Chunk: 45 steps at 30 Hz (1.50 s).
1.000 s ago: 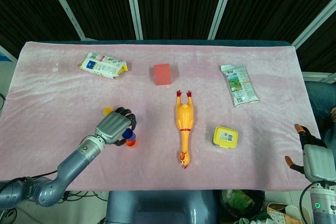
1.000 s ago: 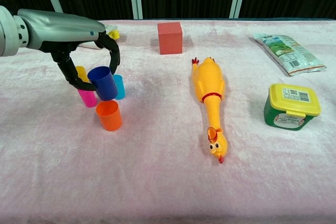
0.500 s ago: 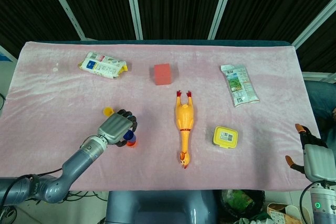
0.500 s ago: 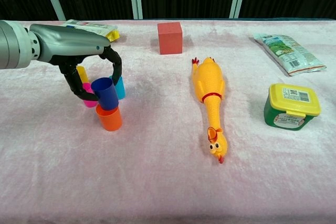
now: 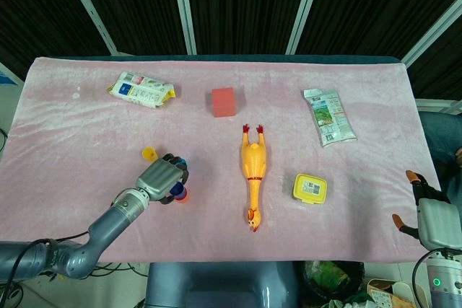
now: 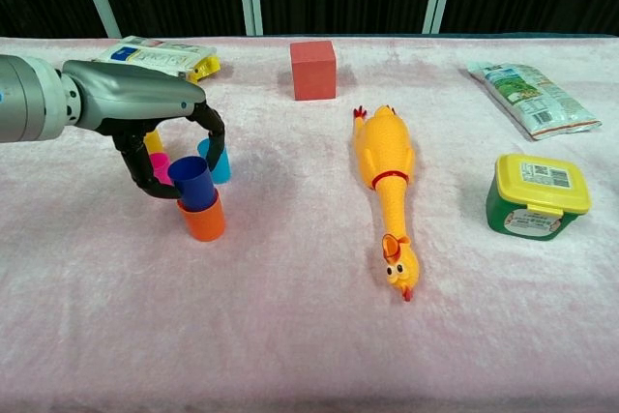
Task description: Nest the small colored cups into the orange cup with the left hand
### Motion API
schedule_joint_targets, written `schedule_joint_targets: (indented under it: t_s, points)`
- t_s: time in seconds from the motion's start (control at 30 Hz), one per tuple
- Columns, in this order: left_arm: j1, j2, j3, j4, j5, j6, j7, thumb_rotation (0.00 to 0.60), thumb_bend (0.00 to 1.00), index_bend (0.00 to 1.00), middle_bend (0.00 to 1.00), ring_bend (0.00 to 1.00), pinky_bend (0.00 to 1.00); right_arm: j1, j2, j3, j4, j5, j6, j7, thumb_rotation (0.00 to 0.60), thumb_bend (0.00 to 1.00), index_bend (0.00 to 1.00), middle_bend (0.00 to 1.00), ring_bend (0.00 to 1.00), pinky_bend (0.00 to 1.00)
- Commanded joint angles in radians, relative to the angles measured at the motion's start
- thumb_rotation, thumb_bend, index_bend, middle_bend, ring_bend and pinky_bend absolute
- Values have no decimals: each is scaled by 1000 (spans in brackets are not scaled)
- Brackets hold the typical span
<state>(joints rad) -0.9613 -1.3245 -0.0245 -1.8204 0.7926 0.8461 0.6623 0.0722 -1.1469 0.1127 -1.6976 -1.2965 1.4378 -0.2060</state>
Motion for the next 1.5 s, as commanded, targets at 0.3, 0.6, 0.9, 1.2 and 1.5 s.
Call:
schedule_joint_targets:
  t_s: [0.3,0.6,0.9,1.2,1.5]
  points:
    - [-21,-13,25,-16,-8,13,15,600,193,165,206,111,112,0,3,2,-5,10,-5,0,600,156,116,124,253,256]
    - [31,92,6,-142,141,92,-75,600,194,192,208,109,109,0,4,2,-7,14,-7,-1,600,156,116,124,253,256]
    - [102,244,-32,-117,167,168,-188,600,194,207,207,107,98,-3,5,3,-13,21,-1,-6,600,156,116,124,253,256]
    - [88,251,-41,71,7,34,-248,600,193,233,204,104,94,-1,0,3,-13,21,0,-17,600,157,116,125,253,256]
    - [73,126,-53,291,-19,-80,-331,600,194,255,204,104,94,-3,1,5,-16,29,1,-14,600,157,116,125,253,256]
